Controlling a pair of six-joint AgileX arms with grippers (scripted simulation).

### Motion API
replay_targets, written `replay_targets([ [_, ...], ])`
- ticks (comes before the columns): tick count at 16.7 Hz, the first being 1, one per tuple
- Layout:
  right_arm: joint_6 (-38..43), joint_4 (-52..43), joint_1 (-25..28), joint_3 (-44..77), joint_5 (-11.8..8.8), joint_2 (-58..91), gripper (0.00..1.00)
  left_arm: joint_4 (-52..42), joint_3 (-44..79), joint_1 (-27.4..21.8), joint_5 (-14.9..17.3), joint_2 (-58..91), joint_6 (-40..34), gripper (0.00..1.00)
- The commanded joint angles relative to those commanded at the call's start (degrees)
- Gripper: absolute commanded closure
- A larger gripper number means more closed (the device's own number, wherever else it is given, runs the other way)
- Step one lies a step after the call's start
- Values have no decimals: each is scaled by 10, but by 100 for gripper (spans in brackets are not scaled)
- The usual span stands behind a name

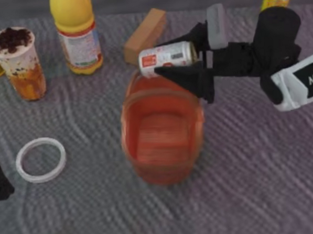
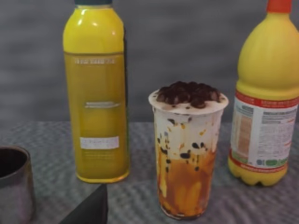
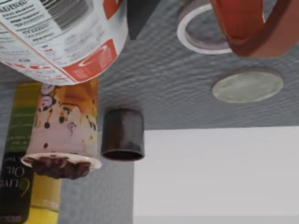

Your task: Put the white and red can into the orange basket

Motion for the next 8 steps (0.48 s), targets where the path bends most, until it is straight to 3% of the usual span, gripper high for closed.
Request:
replay_targets([
  [5,0,9,0,-4,0,8,100,0,0,0,0,0,0,0],
  [8,0,9,0,-4,0,8,77,0,0,0,0,0,0,0],
])
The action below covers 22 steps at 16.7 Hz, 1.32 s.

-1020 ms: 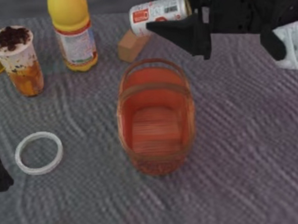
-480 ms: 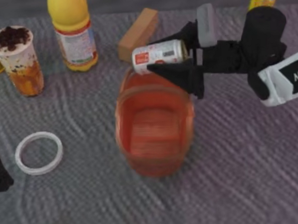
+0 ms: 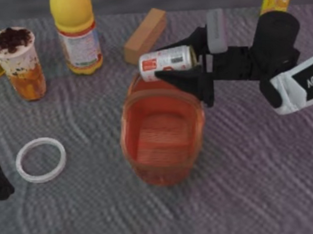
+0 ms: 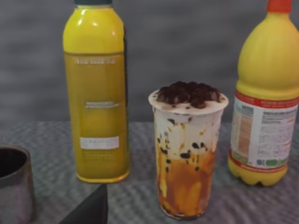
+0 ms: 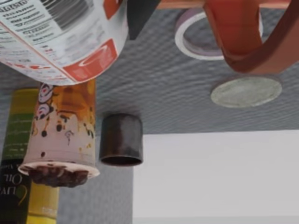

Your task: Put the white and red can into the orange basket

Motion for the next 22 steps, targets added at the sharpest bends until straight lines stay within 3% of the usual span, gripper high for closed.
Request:
replay_targets([
  [10,0,0,0,0,0,0,2,0,0,0,0,0,0,0],
  [20,0,0,-2,0,0,0,0,0,0,0,0,0,0,0],
  [22,1,-8,-5,-10,8,-16,0,-12,16,-7,3,16,9,0],
])
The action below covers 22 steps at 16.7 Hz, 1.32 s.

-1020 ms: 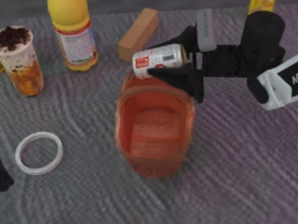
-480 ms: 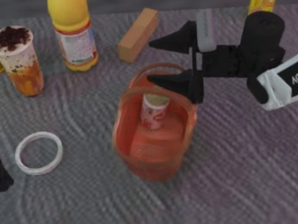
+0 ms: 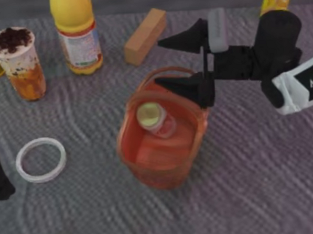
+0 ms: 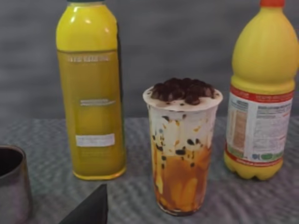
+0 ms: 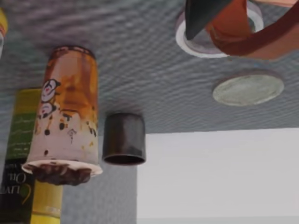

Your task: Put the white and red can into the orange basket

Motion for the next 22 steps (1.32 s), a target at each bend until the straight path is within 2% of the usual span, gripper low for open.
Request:
replay_targets([
  [3,2,-31,-11,-39,32,-61,0,-48,64,-26,8,62,34,0],
  [6,4,-82,-30,-100,87,-161,0,-127,171,-65,15,167,90,0],
  [10,2,-168,-64,-204,185,-342,0,-266,360,-128,21,353,189,0],
  [19,-12,-394,-137,-455,431,-848,0,-615,864,-280,18,854,452,0],
  [22,-15,-469,-155,-530,501,-1006,0,-718,1020,-322,14,1010,532,0],
])
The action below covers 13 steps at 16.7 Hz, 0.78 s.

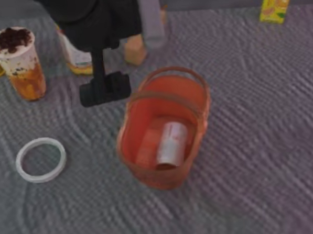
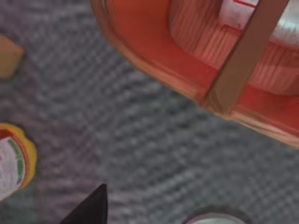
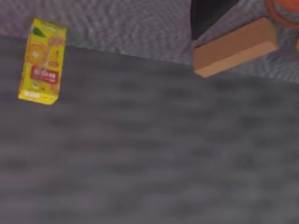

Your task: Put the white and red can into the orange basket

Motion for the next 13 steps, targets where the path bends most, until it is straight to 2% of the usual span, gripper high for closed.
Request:
replay_targets([
  [3,-1,-69,-14,-68,60,-135,0,-85,131,-33,-6,132,65,0],
  [5,-2,-107,-21,-105,91,-205,0,-129,200,-50,-9,202,99,0],
  [7,-2,-134,-26,-131,112,-254,0,-159,250,-62,-12,251,123,0],
  [9,-2,-150,-28,-147,125,-281,0,-176,278,-68,-14,280,136,0],
  [13,-2,-154,-29,-150,127,-286,0,-179,284,-69,-14,285,139,0],
])
